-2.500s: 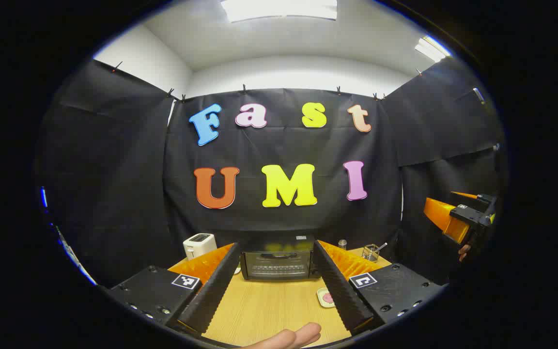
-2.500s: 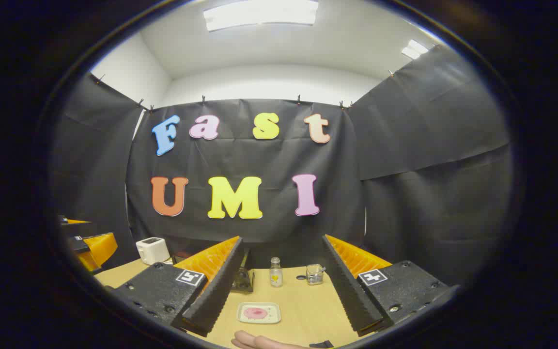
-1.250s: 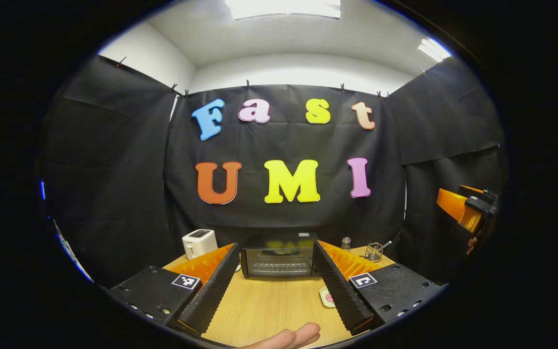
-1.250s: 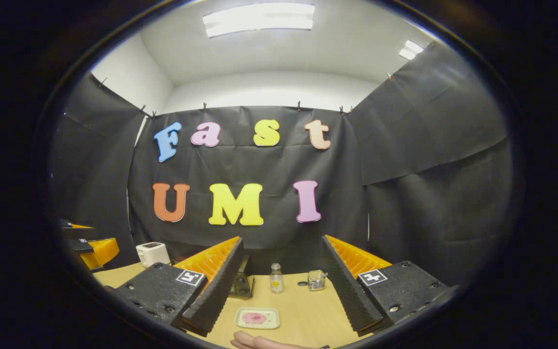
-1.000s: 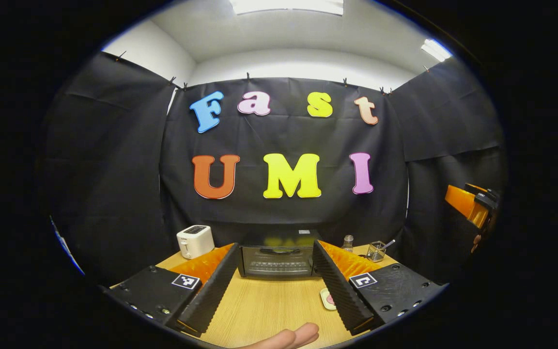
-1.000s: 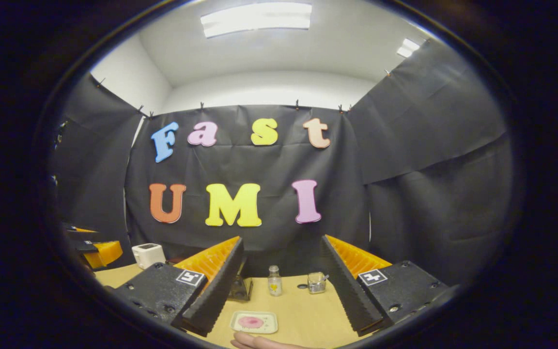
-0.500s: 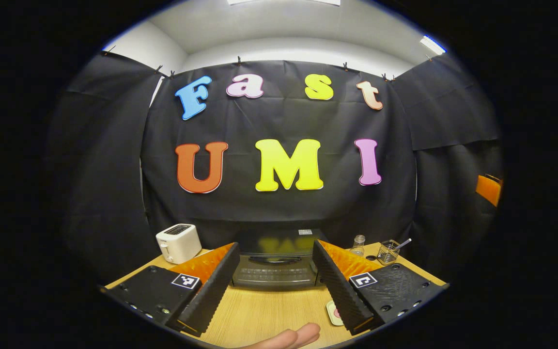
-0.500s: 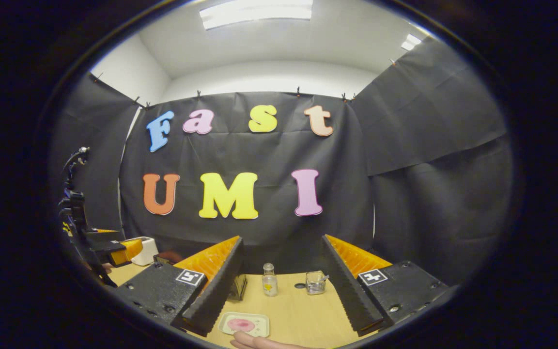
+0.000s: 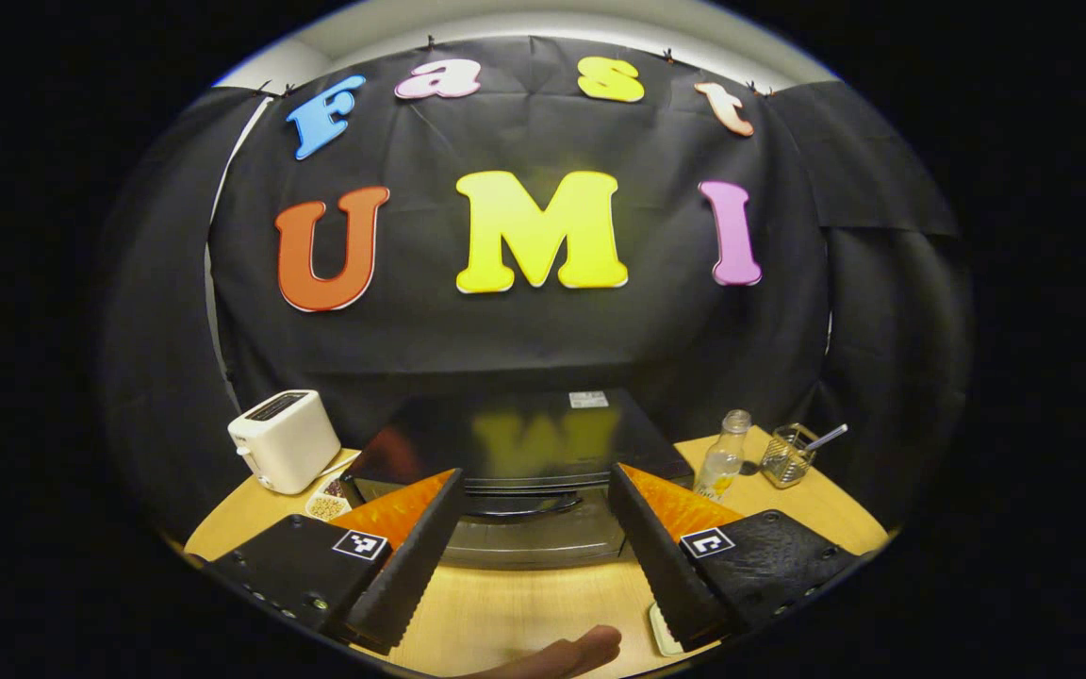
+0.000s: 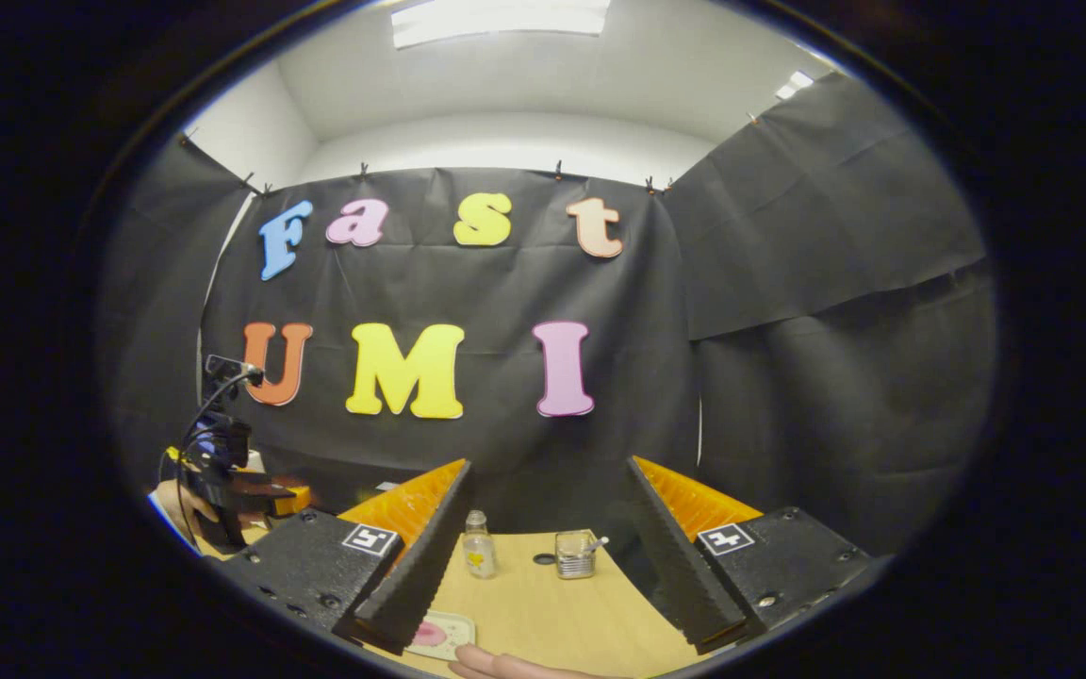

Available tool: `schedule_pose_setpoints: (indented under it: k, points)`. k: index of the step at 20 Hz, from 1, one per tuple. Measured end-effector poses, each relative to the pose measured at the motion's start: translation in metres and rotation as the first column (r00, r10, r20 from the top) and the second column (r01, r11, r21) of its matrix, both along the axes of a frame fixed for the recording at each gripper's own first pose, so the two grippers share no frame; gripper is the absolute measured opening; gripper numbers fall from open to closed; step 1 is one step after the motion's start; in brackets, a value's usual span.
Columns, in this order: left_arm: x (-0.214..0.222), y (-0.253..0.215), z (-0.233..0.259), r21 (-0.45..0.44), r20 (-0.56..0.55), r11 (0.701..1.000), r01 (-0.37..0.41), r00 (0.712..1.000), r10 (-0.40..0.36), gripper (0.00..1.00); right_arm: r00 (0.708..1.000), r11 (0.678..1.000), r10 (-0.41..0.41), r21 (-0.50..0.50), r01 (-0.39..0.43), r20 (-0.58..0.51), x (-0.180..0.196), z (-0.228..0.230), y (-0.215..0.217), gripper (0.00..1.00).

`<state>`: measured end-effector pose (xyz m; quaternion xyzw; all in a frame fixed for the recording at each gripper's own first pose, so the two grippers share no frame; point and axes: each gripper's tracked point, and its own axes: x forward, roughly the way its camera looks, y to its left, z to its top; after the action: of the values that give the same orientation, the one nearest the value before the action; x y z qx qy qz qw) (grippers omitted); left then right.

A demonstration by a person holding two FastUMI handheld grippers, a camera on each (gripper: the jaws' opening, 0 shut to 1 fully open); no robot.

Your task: Open the electric oven with the left hand, put the food in, and close the electric oven.

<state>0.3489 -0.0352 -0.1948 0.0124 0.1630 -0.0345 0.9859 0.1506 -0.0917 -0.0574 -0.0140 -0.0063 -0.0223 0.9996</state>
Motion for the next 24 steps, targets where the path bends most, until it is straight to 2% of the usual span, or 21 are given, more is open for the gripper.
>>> schedule_pose_setpoints:
  k: [3,6,7,8,12,15,19,24]
  points:
    - [0.026,0.009,-0.023,-0.011,-0.063,1.0,-0.021,0.998,0.021,0.97,1.0,1.0,-0.007,-0.013,0.007,0.001,0.006,-0.007,-0.009,1.0]
    - [0.038,0.018,-0.043,-0.038,-0.143,0.999,-0.037,0.989,0.031,0.97,1.0,1.0,-0.007,-0.009,0.007,-0.002,0.007,-0.014,-0.017,0.98]
    - [0.038,0.019,-0.051,-0.053,-0.177,0.998,-0.04,0.984,0.03,0.97,1.0,1.0,-0.016,-0.004,0.016,-0.004,0.008,-0.016,-0.022,1.0]
    - [0.043,0.024,-0.048,-0.033,-0.147,0.999,-0.038,0.989,0.033,0.96,1.0,1.0,-0.025,0.0,0.025,-0.008,0.009,-0.018,-0.024,1.0]
    - [0.047,0.021,-0.054,-0.04,-0.179,0.999,-0.003,0.984,-0.005,0.94,1.0,1.0,-0.018,0.002,0.018,-0.01,0.006,-0.016,-0.022,0.98]
    - [0.044,0.023,-0.054,-0.028,-0.167,1.0,0.007,0.986,-0.012,0.96,1.0,1.0,-0.019,0.004,0.019,-0.014,0.001,-0.017,-0.022,1.0]
    - [0.029,0.022,-0.055,-0.046,-0.149,0.999,0.009,0.989,-0.015,0.96,0.999,1.0,-0.006,0.012,0.006,-0.042,-0.007,-0.02,-0.015,1.0]
    - [0.002,0.022,-0.058,-0.032,-0.117,0.999,0.011,0.993,-0.015,0.96,0.994,0.997,0.042,0.072,-0.035,-0.102,-0.008,-0.03,-0.003,1.0]
